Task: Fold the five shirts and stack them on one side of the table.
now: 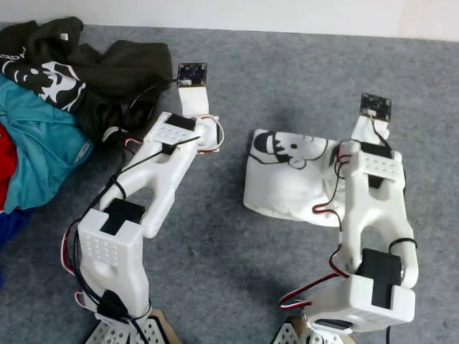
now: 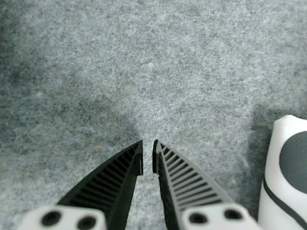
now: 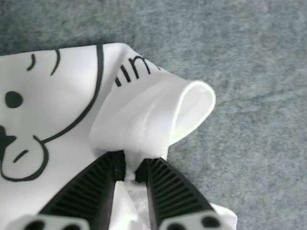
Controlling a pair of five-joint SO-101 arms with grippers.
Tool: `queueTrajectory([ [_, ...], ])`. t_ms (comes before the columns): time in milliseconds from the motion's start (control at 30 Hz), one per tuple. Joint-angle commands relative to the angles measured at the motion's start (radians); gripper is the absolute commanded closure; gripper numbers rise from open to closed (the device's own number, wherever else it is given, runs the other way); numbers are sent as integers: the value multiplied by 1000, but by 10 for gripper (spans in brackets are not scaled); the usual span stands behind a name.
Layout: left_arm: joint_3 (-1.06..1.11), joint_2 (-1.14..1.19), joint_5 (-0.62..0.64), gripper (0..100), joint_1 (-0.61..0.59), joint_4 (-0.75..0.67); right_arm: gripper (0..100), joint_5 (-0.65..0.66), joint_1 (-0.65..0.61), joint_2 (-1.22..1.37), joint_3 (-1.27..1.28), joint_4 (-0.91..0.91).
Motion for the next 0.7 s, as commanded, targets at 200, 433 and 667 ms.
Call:
queueTrajectory([
  [200, -44, -13, 5, 927, -5, -2, 728, 0, 157, -62, -8, -10],
  [433, -45, -31, 3, 927, 110, 83, 713, 34, 200, -64, -16, -10],
  [667, -33, -131, 2, 924, 203, 97, 713, 32, 202, -64, -18, -10],
])
